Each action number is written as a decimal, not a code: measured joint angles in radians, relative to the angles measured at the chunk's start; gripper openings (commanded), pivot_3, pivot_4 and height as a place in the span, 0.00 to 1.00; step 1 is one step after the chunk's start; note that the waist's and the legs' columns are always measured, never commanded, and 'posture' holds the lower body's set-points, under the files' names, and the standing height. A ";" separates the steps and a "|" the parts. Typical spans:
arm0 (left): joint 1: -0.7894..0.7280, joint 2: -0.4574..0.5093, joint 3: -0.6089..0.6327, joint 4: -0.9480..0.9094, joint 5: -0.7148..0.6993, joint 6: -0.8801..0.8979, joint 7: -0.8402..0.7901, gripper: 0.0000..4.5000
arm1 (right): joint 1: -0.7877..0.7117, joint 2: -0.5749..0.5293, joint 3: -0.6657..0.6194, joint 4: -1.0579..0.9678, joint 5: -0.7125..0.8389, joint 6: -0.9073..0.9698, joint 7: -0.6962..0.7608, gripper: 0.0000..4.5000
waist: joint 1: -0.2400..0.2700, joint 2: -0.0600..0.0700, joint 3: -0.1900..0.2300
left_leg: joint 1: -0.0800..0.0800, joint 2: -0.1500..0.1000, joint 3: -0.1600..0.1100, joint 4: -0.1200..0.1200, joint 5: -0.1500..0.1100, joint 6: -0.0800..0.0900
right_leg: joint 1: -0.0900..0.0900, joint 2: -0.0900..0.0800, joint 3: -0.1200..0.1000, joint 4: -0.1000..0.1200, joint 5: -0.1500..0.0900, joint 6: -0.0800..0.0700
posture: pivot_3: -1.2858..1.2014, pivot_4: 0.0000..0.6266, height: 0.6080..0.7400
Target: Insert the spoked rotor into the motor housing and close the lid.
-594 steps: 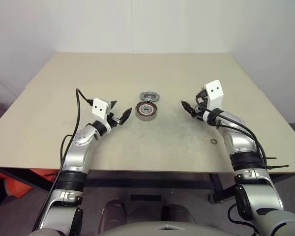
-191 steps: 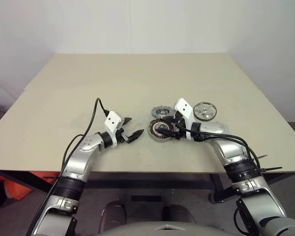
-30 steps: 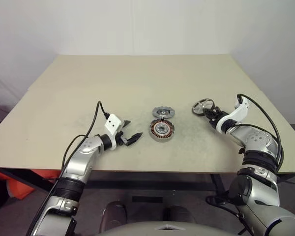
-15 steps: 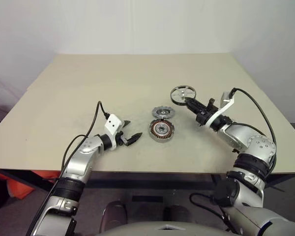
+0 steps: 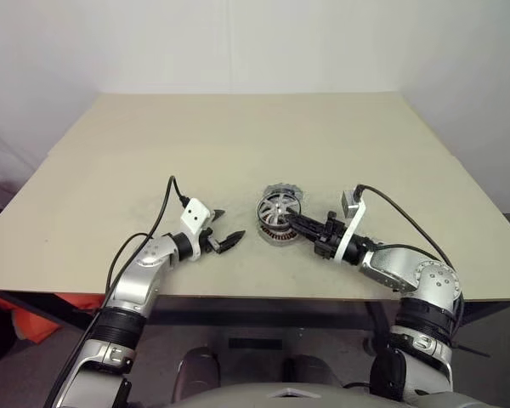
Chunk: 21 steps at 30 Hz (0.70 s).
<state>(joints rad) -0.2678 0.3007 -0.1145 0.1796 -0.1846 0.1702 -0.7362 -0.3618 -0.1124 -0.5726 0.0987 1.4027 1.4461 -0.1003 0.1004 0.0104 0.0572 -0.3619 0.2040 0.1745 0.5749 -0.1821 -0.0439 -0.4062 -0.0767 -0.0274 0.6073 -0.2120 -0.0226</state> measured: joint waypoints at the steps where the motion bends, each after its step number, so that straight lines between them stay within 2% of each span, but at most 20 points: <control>1: 0.000 0.000 0.000 0.000 0.000 0.000 0.000 0.95 | 0.000 -0.001 0.005 0.000 0.002 -0.008 -0.004 0.08 | 0.000 0.000 0.000 | 0.000 0.000 0.000 0.000 0.000 0.000 | 0.000 0.000 0.000 0.000 0.000 0.000 | 0.52 0.00 1.00; 14: 0.000 0.008 0.001 0.000 0.001 0.001 0.000 0.95 | 0.026 0.009 0.105 0.011 0.008 -0.114 -0.035 0.08 | -0.001 0.000 0.000 | -0.001 0.000 0.000 -0.001 0.000 0.000 | -0.001 0.000 0.000 0.000 0.000 0.000 | 0.52 0.00 1.00; 21: 0.001 0.009 0.001 -0.001 0.001 0.001 0.002 0.95 | 0.041 -0.006 0.116 0.015 0.017 -0.138 -0.038 0.08 | 0.000 0.000 0.000 | -0.001 0.000 0.000 0.000 0.000 0.000 | -0.001 0.000 0.000 0.000 0.000 0.000 | 0.52 0.00 1.00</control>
<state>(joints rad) -0.2672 0.3099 -0.1138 0.1786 -0.1835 0.1711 -0.7342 -0.3209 -0.1185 -0.4564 0.1134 1.4194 1.3085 -0.1380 0.1000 0.0104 0.0572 -0.3632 0.2039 0.1743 0.5745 -0.1819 -0.0441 -0.4069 -0.0766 -0.0277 0.6073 -0.2120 -0.0226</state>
